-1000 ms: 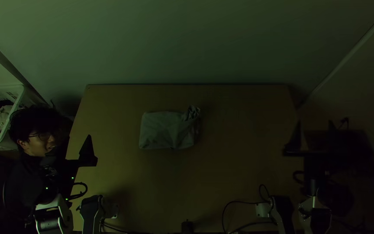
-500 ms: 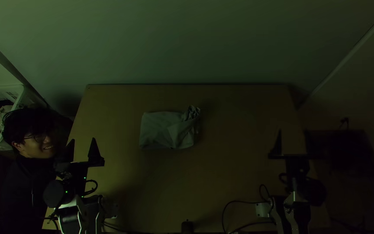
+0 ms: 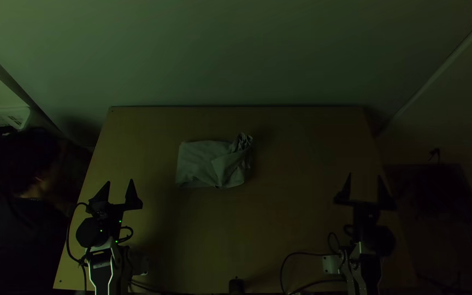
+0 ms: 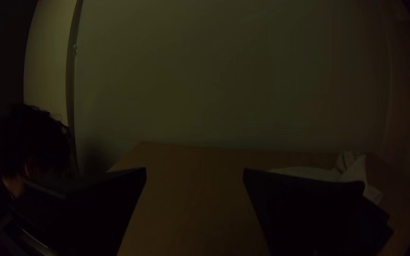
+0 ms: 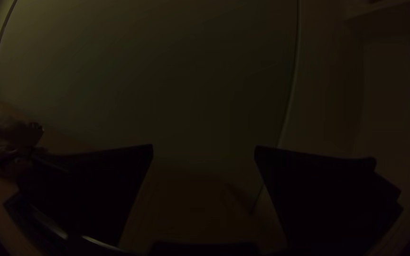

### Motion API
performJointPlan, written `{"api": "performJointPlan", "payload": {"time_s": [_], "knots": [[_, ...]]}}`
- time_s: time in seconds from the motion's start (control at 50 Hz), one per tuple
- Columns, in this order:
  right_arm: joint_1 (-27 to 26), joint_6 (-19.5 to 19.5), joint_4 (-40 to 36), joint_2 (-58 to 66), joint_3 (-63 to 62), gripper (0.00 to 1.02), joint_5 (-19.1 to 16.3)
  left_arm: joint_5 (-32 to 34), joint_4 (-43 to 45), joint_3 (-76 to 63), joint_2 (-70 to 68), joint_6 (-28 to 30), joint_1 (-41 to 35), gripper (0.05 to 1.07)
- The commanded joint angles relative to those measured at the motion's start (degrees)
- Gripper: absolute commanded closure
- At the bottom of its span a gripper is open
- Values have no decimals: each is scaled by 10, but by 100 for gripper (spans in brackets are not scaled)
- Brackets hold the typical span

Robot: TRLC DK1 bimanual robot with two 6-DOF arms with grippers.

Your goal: Fold the t-shirt

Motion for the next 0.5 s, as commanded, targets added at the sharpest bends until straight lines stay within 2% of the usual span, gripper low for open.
{"api": "performJointPlan", "payload": {"time_s": [0.0,0.16,0.32,0.48], "knots": [[-4,27,-32,-4,-11,4,17,-3,-12,-23,-5,7,-1,9],[-19,36,-115,-2,-9,4,25,-4,-28,-21,-4,9,5,9],[-70,36,-113,-2,-9,4,24,-4,-55,-17,-4,9,9,9],[-76,36,-113,-1,-9,4,24,-4,-55,-16,-4,9,9,9]]}}
